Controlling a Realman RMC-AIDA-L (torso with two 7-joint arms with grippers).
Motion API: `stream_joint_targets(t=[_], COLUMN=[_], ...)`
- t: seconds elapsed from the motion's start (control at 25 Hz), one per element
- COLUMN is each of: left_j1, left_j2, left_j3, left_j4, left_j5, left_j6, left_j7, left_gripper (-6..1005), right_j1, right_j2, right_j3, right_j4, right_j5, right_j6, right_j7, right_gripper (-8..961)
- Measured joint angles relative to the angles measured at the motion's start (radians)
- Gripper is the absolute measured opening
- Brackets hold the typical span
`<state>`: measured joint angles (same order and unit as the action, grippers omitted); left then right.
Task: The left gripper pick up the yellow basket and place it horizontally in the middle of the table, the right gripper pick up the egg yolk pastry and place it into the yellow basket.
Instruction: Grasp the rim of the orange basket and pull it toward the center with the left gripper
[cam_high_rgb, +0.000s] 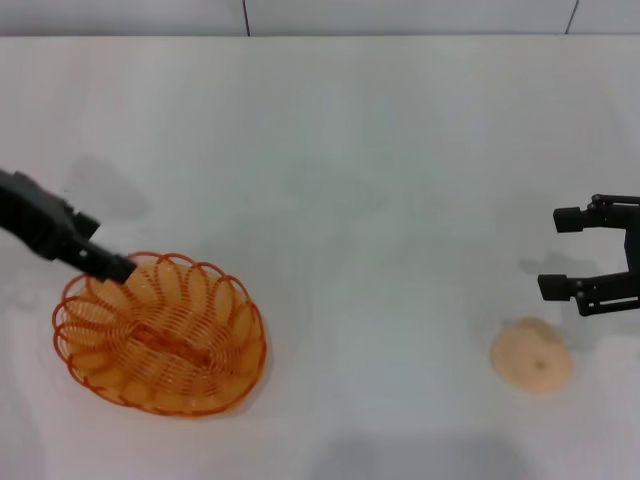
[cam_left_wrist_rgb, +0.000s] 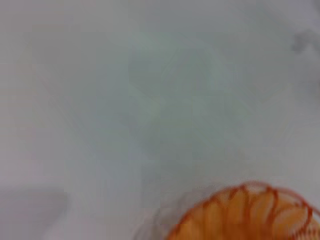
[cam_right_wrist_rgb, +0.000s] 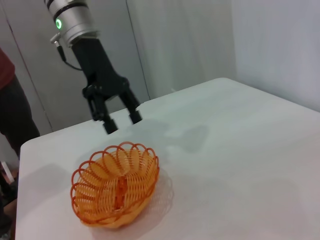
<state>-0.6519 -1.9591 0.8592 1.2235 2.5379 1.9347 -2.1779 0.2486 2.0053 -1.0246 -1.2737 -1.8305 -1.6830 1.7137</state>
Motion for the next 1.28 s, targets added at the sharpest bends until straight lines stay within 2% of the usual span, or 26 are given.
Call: stream_joint_targets(t=[0.48, 0.72, 1.0, 1.28], left_j1=[0.015, 0.02, 0.02, 0.021], left_j2=[0.006, -0.012, -0.018, -0.027], left_j3=[0.014, 0.017, 0.017, 0.018], left_j4=[-0.015, -0.079, -0.15, -0.165], left_j5=[0.143, 0.19, 0.194, 0.218], left_j6=[-0.001, -0.052, -0.111, -0.133], left_j7=[-0.041, -0.033, -0.031, -0.033], left_gripper=[878, 877, 877, 877], right_j1=[0.0, -0.003, -0.003, -0.005], right_j2=[0.001, 0.001, 0.001, 0.001], right_j3=[0.003, 0.002, -0.002, -0.003], right_j4=[0.002, 0.003, 0.004, 0.01], right_j5=[0.011, 0.013, 0.013, 0.013], right_j6=[0.001, 0.002, 0.002, 0.002], right_j7=[0.0, 0.0, 0.0, 0.0], right_gripper=[872, 872, 871, 871])
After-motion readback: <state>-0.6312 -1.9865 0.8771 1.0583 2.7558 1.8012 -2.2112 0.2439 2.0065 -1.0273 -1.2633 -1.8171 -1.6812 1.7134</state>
